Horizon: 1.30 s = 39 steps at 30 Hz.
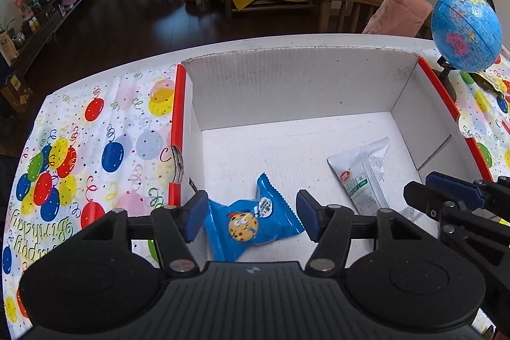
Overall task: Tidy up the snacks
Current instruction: 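Carry both packets into the red box and open both tools, then withdraw both tools from the box back toward the snack pile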
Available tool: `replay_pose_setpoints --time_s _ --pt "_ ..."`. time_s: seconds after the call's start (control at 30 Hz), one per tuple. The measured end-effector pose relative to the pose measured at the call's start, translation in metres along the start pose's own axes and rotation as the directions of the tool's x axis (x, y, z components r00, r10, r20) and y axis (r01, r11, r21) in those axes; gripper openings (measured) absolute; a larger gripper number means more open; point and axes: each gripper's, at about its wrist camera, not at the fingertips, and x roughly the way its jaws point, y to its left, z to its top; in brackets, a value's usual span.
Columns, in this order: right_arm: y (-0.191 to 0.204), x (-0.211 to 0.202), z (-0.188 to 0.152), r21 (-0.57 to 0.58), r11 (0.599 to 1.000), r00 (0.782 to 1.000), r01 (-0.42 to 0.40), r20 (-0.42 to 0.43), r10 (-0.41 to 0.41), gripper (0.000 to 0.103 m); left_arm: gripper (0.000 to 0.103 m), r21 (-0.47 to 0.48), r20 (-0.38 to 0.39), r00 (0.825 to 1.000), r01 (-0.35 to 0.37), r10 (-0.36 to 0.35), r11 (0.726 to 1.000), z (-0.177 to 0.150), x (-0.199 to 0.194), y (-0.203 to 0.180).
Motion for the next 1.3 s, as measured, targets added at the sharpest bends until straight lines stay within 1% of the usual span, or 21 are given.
replay_pose_setpoints --time_s 0.07,0.13,0.23,0.27,0.33,0.4,0.5,0.57,0.7,1.0,1.1,1.17,1.3 --pt "0.0 -0.002 0.0 0.0 1.0 1.0 0.003 0.005 -0.003 0.027 0.061 0.006 0.004 1.0 0.004 -0.004 1.0 -0.002 -0.004 0.0" --pt "-0.001 -0.007 0.0 0.005 1.0 1.0 0.003 0.013 -0.003 0.032 0.061 0.003 0.014 1.0 0.004 -0.004 1.0 -0.003 -0.009 0.0" --pt "-0.001 -0.015 -0.001 0.006 1.0 1.0 -0.003 0.024 0.003 0.039 0.068 0.002 0.022 1.0 0.0 0.0 1.0 -0.005 -0.018 -0.001" --pt "-0.001 -0.019 -0.001 0.007 1.0 1.0 -0.005 0.03 0.005 0.042 0.068 0.004 0.028 1.0 0.001 -0.001 1.0 -0.006 -0.022 -0.001" --pt "-0.001 -0.027 -0.001 0.006 1.0 0.999 -0.007 0.046 0.007 0.046 0.068 0.004 0.04 0.999 -0.001 0.001 1.0 -0.008 -0.03 -0.002" --pt "0.0 -0.035 -0.002 0.006 1.0 0.998 -0.01 0.061 0.01 0.048 0.068 0.001 0.052 0.999 0.0 0.0 1.0 -0.01 -0.038 -0.003" --pt "-0.001 -0.047 -0.003 0.009 1.0 0.996 -0.014 0.083 0.013 0.057 0.07 -0.003 0.074 0.997 0.001 -0.001 1.0 -0.014 -0.054 -0.004" --pt "-0.003 -0.057 -0.006 0.01 1.0 0.995 -0.02 0.098 0.019 0.063 0.073 -0.009 0.088 0.996 0.007 -0.007 1.0 -0.017 -0.064 -0.005" --pt "-0.006 -0.074 -0.011 0.006 1.0 0.993 -0.024 0.119 0.023 0.065 0.074 -0.013 0.117 0.993 0.013 -0.011 1.0 -0.026 -0.085 -0.008" --pt "-0.014 -0.111 -0.027 0.005 0.999 0.986 -0.041 0.162 0.039 0.081 0.074 -0.007 0.159 0.987 0.031 -0.03 0.999 -0.05 -0.126 -0.023" --pt "-0.018 -0.124 -0.033 0.006 0.999 0.983 -0.05 0.177 0.048 0.085 0.074 -0.008 0.157 0.987 0.033 -0.031 0.999 -0.058 -0.139 -0.028" --pt "-0.021 -0.132 -0.036 0.008 0.998 0.981 -0.058 0.184 0.055 0.089 0.074 -0.005 0.156 0.987 0.037 -0.036 0.999 -0.063 -0.148 -0.031" --pt "-0.026 -0.148 -0.044 0.013 0.998 0.978 -0.067 0.198 0.063 0.089 0.074 -0.003 0.19 0.98 0.058 -0.057 0.998 -0.077 -0.168 -0.038"
